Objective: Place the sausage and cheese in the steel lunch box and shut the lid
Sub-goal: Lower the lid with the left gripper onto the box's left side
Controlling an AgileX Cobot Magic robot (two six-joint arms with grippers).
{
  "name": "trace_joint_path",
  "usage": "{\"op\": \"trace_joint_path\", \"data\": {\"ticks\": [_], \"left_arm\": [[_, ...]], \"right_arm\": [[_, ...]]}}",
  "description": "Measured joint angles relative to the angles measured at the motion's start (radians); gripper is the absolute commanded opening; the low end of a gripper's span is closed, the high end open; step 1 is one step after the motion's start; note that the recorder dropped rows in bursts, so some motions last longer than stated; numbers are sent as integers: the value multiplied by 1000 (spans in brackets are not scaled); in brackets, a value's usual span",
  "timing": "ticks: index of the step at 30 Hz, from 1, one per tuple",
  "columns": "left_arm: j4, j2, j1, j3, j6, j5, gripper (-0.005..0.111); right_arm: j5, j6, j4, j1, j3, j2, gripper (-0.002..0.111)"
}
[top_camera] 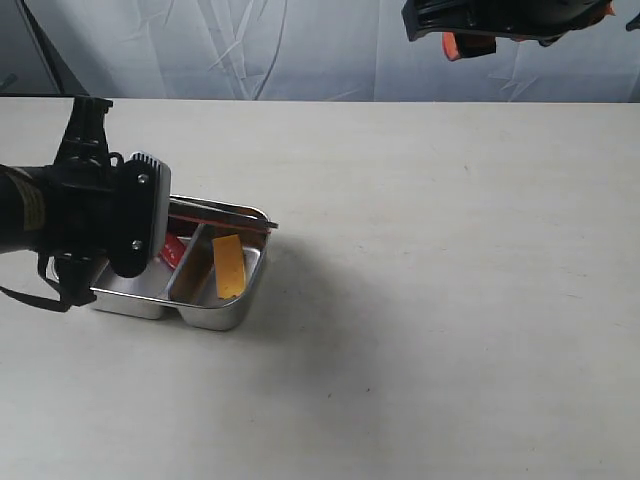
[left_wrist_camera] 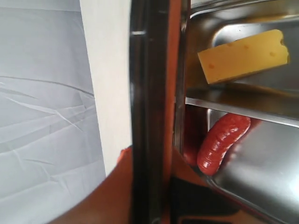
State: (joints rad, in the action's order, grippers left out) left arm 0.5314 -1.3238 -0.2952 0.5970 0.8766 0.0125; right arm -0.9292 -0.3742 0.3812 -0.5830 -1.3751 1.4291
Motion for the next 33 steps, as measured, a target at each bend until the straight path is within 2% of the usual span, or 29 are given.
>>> {"op": "trace_joint_path", "data": {"ticks": [11,18,25,29,33], "left_arm": [[0,-27,-2,0,0,34,0],[0,-27,-102,0,-6,88,0],[-30,-34,-105,9,-8,157,0],[-88,-36,-105,9,-8,161,9],[-116,-36,-105,9,-4,164,25]], "right_arm": [[0,2,6,0,0,0,55],[10,2,14,0,0,0,55],[13,4,16,0,0,0,55],[13,4,16,0,0,0,55],[15,4,18,0,0,0,55]]}}
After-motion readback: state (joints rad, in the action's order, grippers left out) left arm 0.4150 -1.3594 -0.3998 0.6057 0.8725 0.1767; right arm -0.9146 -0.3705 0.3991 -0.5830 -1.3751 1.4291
